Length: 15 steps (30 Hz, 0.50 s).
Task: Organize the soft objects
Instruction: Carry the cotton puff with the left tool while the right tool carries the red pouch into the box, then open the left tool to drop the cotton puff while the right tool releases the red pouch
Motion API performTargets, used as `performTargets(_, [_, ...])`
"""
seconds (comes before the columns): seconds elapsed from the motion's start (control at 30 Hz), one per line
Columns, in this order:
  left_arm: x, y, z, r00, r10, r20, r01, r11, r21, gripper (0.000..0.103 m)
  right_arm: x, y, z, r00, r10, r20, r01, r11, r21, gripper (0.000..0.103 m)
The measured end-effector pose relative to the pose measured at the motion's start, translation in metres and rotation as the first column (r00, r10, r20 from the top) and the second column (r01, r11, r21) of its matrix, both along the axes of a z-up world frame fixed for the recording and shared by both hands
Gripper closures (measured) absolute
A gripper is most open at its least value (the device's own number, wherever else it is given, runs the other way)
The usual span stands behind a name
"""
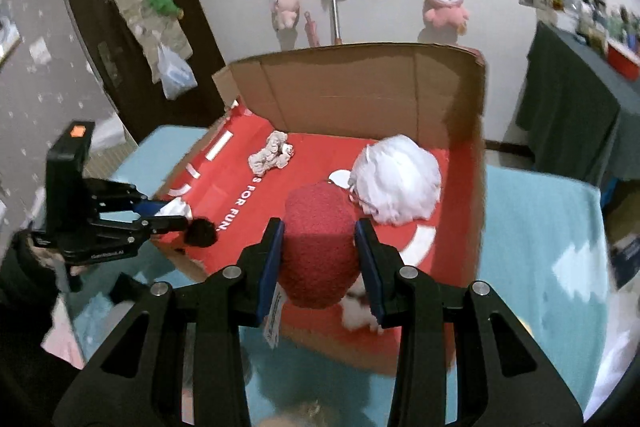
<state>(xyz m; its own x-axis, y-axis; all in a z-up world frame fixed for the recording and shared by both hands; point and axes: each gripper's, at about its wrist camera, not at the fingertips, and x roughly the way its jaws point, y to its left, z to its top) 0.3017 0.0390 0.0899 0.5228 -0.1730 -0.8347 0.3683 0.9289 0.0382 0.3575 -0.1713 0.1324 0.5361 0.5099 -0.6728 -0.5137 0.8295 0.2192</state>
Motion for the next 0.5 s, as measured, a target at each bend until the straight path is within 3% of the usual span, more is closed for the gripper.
performTargets(0.27, [0.045, -0.008, -0.022, 0.997, 0.042, -0.057, -0.037, 0.995, 0.088, 0.084, 0.038, 0.068, -0.027, 0.996, 0.083, -0.027, -0.087, 0.958, -0.273, 0.068])
performTargets(0.5, [0.069, -0.016, -0.042, 0.994, 0.043, -0.102, -0.025, 0.984, 0.175, 0.083, 0.059, 0.100, -0.059, 0.989, 0.125, -0.073, -0.144, 0.895, -0.421, 0.068])
